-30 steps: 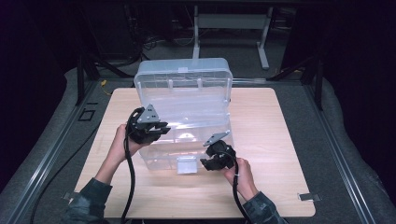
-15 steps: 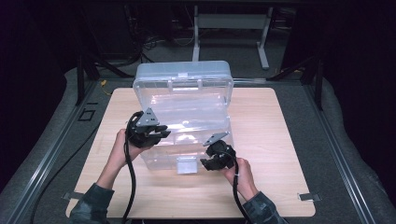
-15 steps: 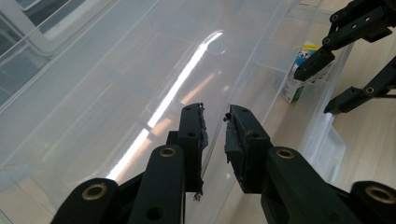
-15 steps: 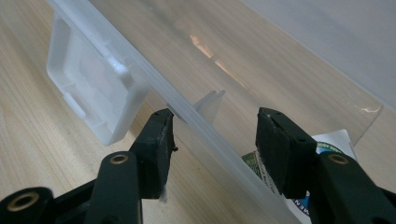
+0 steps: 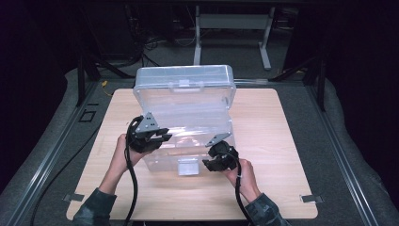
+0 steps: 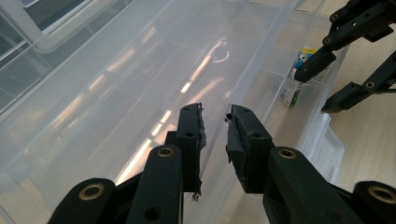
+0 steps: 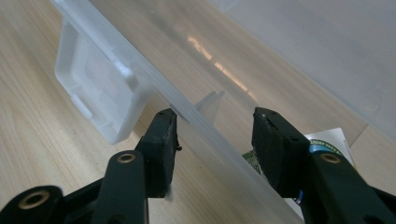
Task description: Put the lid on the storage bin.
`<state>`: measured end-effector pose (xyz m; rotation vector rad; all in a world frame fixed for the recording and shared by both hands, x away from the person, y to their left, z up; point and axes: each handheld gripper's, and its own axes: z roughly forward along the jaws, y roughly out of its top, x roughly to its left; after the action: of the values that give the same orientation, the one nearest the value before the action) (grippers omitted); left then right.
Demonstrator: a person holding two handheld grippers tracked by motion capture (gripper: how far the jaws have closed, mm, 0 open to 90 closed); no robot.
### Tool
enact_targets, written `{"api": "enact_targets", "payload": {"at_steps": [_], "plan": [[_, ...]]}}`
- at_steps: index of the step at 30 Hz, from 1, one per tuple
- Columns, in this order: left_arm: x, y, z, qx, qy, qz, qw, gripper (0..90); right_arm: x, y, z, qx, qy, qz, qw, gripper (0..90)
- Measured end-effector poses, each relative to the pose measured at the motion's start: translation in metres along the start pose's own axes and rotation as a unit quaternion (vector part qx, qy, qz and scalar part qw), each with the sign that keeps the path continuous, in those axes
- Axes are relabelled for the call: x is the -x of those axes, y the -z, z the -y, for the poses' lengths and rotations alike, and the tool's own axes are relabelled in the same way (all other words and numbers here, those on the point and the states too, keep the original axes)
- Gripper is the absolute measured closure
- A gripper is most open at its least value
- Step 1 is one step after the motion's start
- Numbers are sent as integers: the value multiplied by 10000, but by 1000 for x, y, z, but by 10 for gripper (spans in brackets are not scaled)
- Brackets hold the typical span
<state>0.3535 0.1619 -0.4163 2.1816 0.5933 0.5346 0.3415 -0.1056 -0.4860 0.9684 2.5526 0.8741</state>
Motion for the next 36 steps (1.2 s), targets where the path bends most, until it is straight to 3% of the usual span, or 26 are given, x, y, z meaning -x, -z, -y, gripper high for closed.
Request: {"api": "enact_targets", "payload": {"at_steps": [6,14,26,29,33,36], "plan": [[0,0,0,-15,15,35,10000,741,-3,3,-1,-51,11,108,9999,502],[1,0,1,7,-13,23,10000,740,-3,15,-3,28,-81,85,9999,438],[3,0,2,-45,-32,1,10000,734,-14,61,-19,472,50,-357,9982,397],[4,0,2,-53,-15,-1,10000,733,-10,68,-26,643,54,-447,9969,395],[5,1,3,-51,-41,-32,10000,732,-1,80,-43,925,32,-385,9950,417],[6,1,2,-76,-21,-45,10000,731,16,87,-64,1152,-42,-132,9932,524]]}}
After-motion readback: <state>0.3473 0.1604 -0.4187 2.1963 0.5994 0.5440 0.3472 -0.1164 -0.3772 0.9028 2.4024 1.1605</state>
